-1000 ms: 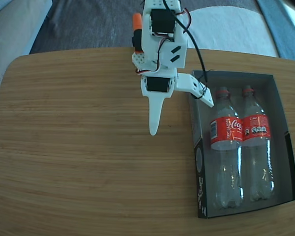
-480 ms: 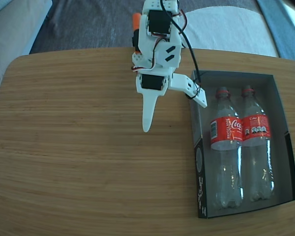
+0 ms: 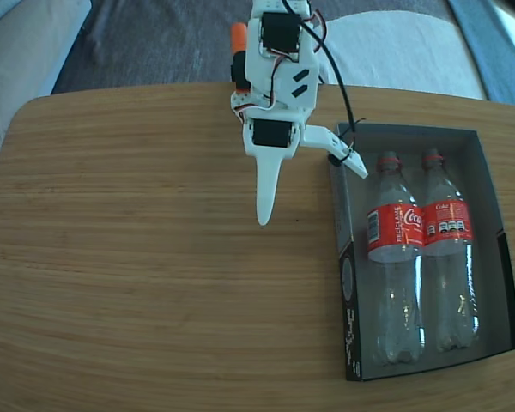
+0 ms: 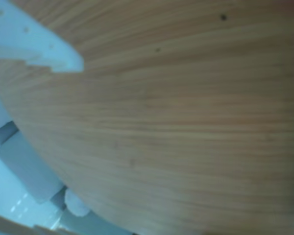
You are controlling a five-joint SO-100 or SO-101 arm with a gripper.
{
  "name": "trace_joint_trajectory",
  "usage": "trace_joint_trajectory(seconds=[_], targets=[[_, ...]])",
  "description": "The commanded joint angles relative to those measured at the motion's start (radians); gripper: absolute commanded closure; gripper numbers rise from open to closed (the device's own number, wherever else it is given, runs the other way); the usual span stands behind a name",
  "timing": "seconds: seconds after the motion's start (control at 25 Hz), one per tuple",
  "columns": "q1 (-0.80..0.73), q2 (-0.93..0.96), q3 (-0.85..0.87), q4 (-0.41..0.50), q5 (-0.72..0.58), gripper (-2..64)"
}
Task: Grasp the bottles and put them in the box.
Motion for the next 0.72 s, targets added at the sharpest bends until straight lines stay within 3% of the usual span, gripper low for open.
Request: trace_joint_trajectory(seconds=[0.0, 0.52, 0.6, 0.68], targets=[[0.003, 0.058, -0.006, 0.023, -0.002, 19.0], [0.005, 0.212, 0.026, 0.098, 0.002, 19.6], [0.005, 0.221, 0.026, 0.112, 0.002, 26.3], [0.005, 0.236, 0.029, 0.117, 0.000, 38.3]])
